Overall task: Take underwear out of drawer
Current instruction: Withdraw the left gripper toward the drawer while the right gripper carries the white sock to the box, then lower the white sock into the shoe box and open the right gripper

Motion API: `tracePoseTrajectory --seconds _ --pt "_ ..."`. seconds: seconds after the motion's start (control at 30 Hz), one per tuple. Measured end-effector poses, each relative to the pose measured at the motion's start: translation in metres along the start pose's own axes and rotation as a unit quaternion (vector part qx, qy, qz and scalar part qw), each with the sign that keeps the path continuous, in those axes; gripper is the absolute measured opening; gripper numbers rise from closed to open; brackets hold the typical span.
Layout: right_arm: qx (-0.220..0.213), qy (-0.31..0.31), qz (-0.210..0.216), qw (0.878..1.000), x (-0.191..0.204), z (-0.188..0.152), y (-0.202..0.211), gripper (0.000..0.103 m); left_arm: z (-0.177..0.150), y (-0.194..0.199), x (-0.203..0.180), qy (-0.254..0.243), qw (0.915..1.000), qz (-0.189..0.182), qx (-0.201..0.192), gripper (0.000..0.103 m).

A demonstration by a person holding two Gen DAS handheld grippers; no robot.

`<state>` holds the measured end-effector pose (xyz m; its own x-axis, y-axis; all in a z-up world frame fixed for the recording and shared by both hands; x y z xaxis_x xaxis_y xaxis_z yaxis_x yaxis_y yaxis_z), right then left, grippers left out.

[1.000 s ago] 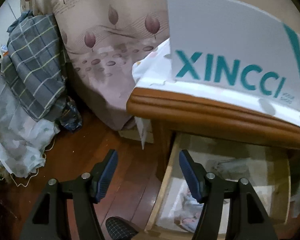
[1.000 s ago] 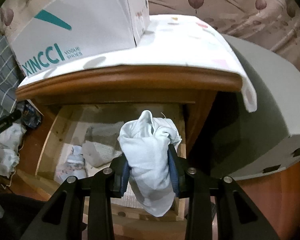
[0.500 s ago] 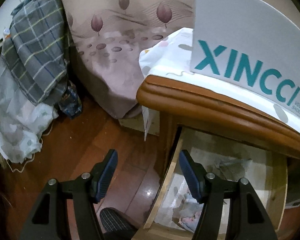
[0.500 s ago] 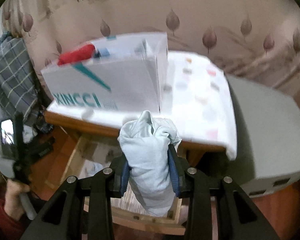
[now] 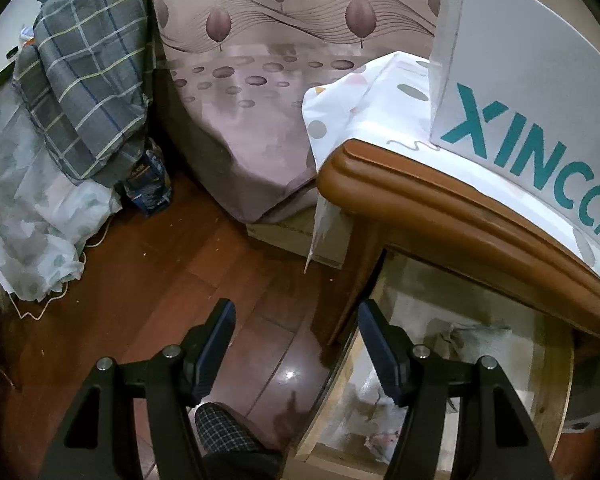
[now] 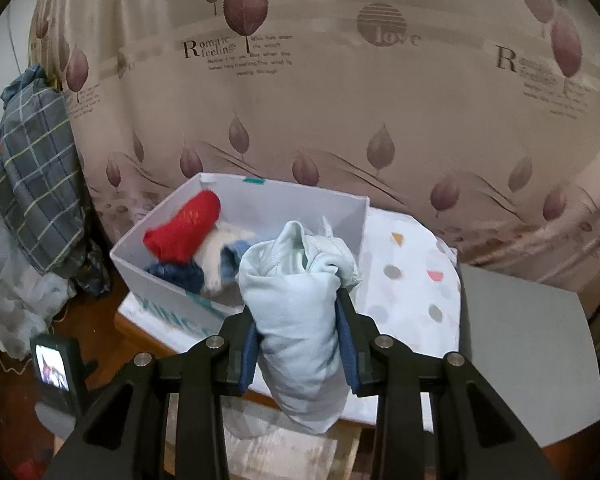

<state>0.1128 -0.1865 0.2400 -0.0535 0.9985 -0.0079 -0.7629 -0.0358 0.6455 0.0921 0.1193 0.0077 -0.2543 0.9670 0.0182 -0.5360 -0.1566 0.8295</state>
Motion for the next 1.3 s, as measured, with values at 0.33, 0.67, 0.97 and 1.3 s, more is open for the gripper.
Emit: tracePoseTrajectory --seconds 0.33,0.67,0.97,1.3 --pt "0.032 0.017 -0.019 0.999 0.015 0.039 -0.052 0.032 0.001 -0.002 0.014 0.008 0.9998 0.017 0.002 0.065" --pt "0.097 0.020 -0.024 0.995 0.031 0.028 -0.122 0.032 0.003 -0.004 0.030 0.042 0.9988 0.023 0.009 0.065" --pt "0.130 0.023 -0.068 0.989 0.016 0.027 -0.162 0.033 0.004 -0.005 0.030 0.047 0.9986 0.019 0.016 0.065" --pt "0.079 0.037 -0.067 0.994 0.016 0.035 -0.142 0.064 0.004 -0.006 0.024 0.028 0.9994 0.018 0.012 0.065"
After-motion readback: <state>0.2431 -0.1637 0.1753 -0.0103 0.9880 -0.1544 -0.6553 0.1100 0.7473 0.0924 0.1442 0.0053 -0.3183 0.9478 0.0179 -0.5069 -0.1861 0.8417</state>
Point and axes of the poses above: each gripper's, at about its wrist camera, not at the fingertips, and y roughly against the way its jaws point, x to its left, z to its top, the point moved 7 cm from there along -y, roughly the way its jaws point
